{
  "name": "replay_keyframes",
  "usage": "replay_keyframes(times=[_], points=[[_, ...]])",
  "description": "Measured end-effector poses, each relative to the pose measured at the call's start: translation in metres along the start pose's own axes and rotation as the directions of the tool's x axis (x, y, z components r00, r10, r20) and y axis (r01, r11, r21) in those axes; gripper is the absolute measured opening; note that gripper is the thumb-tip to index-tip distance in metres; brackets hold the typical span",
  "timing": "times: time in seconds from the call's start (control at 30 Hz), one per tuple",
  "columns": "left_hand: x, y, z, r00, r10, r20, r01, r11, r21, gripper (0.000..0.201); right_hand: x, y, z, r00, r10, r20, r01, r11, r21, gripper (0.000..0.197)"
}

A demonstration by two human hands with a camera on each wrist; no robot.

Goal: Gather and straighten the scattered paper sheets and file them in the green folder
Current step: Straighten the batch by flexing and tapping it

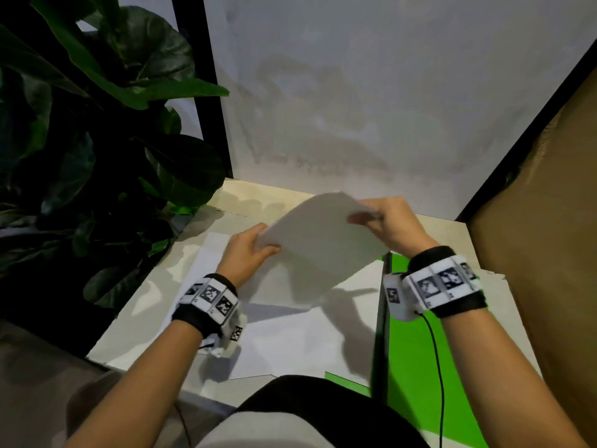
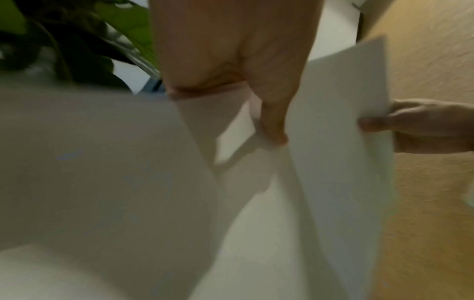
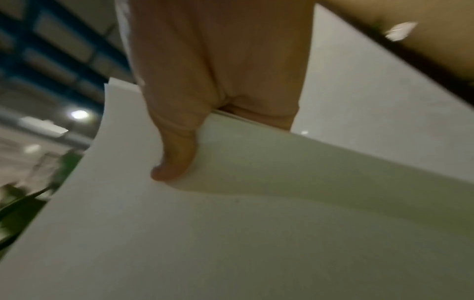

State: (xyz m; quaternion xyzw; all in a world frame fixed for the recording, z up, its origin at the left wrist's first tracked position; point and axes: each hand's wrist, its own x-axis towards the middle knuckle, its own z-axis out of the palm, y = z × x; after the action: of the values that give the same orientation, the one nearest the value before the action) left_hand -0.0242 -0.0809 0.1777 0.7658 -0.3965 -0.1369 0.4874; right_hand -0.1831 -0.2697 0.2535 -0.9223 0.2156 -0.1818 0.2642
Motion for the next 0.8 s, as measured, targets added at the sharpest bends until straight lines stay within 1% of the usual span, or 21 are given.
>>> replay_keyframes(times=[0.03, 0.07, 0.1, 0.13, 0.17, 0.2, 0.23, 0.27, 0.3, 0.33, 0.4, 0.43, 0.47, 0.5, 0.53, 0.57, 0.6, 0.67, 0.73, 0.8], points=[[-0.001, -0.01, -0.009, 0.998, -0.054, 0.037, 0.053, 0.998, 0.024, 0.017, -0.003, 0.012, -0.007, 0.999, 0.041, -0.031, -0.038, 0.994, 0.104, 0.015], [-0.001, -0.017, -0.019, 0.993, -0.101, 0.052, 0.101, 0.995, 0.006, 0.014, -0.005, 0.024, -0.014, 0.994, 0.093, -0.055, -0.081, 0.98, 0.182, 0.016], [-0.002, -0.023, -0.027, 0.99, -0.136, 0.043, 0.137, 0.99, -0.03, 0.013, -0.008, 0.035, -0.017, 0.986, 0.15, -0.069, -0.128, 0.959, 0.254, 0.015], [-0.004, -0.027, -0.033, 0.987, -0.158, 0.015, 0.159, 0.982, -0.098, 0.013, -0.011, 0.045, -0.019, 0.977, 0.199, -0.078, -0.164, 0.931, 0.326, 0.015], [-0.005, -0.03, -0.037, 0.983, -0.184, -0.016, 0.176, 0.96, -0.22, 0.015, -0.014, 0.053, -0.016, 0.966, 0.246, -0.085, -0.194, 0.898, 0.396, 0.016], [-0.007, -0.028, -0.038, 0.976, -0.214, -0.035, 0.186, 0.908, -0.376, 0.022, -0.018, 0.06, -0.011, 0.955, 0.282, -0.089, -0.213, 0.864, 0.455, 0.017], [-0.007, -0.029, -0.036, 0.967, -0.252, -0.041, 0.198, 0.841, -0.504, 0.035, -0.02, 0.064, -0.003, 0.943, 0.318, -0.094, -0.23, 0.832, 0.505, 0.019], [-0.007, -0.03, -0.03, 0.959, -0.282, -0.034, 0.209, 0.782, -0.587, 0.047, -0.024, 0.065, 0.006, 0.933, 0.345, -0.1, -0.236, 0.799, 0.553, 0.02], [-0.008, -0.03, -0.022, 0.949, -0.314, -0.038, 0.225, 0.753, -0.619, 0.053, -0.027, 0.065, 0.016, 0.924, 0.365, -0.111, -0.229, 0.763, 0.605, 0.02], [-0.01, -0.029, -0.015, 0.935, -0.35, -0.055, 0.239, 0.738, -0.631, 0.056, -0.03, 0.065, 0.027, 0.915, 0.383, -0.125, -0.215, 0.727, 0.652, 0.02], [-0.014, -0.028, -0.003, 0.886, -0.439, -0.152, 0.258, 0.737, -0.624, 0.056, -0.039, 0.064, 0.048, 0.893, 0.426, -0.145, -0.194, 0.655, 0.73, 0.019], [-0.015, -0.029, 0.001, 0.862, -0.467, -0.196, 0.261, 0.742, -0.617, 0.053, -0.045, 0.064, 0.058, 0.882, 0.447, -0.147, -0.189, 0.622, 0.76, 0.024], [-0.017, -0.031, 0.004, 0.849, -0.483, -0.213, 0.274, 0.748, -0.605, 0.051, -0.051, 0.067, 0.068, 0.876, 0.462, -0.14, -0.189, 0.595, 0.781, 0.029], [-0.02, -0.032, 0.007, 0.851, -0.483, -0.206, 0.291, 0.76, -0.582, 0.047, -0.057, 0.07, 0.078, 0.871, 0.476, -0.121, -0.201, 0.571, 0.796, 0.033], [-0.025, -0.033, 0.01, 0.866, -0.466, -0.181, 0.305, 0.779, -0.547, 0.04, -0.062, 0.072, 0.088, 0.868, 0.488, -0.093, -0.227, 0.555, 0.8, 0.034], [-0.029, -0.036, 0.013, 0.875, -0.46, -0.152, 0.327, 0.793, -0.514, 0.034, -0.066, 0.076, 0.097, 0.866, 0.495, -0.062, -0.253, 0.542, 0.801, 0.032], [-0.033, -0.039, 0.016, 0.867, -0.481, -0.131, 0.362, 0.788, -0.499, 0.034, -0.069, 0.08, 0.105, 0.865, 0.502, -0.031, -0.28, 0.533, 0.798, 0.03], [-0.038, -0.047, 0.022, 0.818, -0.561, -0.13, 0.43, 0.745, -0.51, 0.044, -0.071, 0.085, 0.117, 0.856, 0.517, -0.002, -0.327, 0.544, 0.773, 0.024], [-0.039, -0.05, 0.026, 0.791, -0.592, -0.153, 0.444, 0.728, -0.523, 0.052, -0.069, 0.087, 0.122, 0.845, 0.535, -0.005, -0.347, 0.556, 0.755, 0.019], [-0.037, -0.049, 0.026, 0.782, -0.594, -0.187, 0.43, 0.733, -0.528, 0.052, -0.064, 0.086, 0.12, 0.84, 0.543, -0.024, -0.336, 0.554, 0.761, 0.025]])
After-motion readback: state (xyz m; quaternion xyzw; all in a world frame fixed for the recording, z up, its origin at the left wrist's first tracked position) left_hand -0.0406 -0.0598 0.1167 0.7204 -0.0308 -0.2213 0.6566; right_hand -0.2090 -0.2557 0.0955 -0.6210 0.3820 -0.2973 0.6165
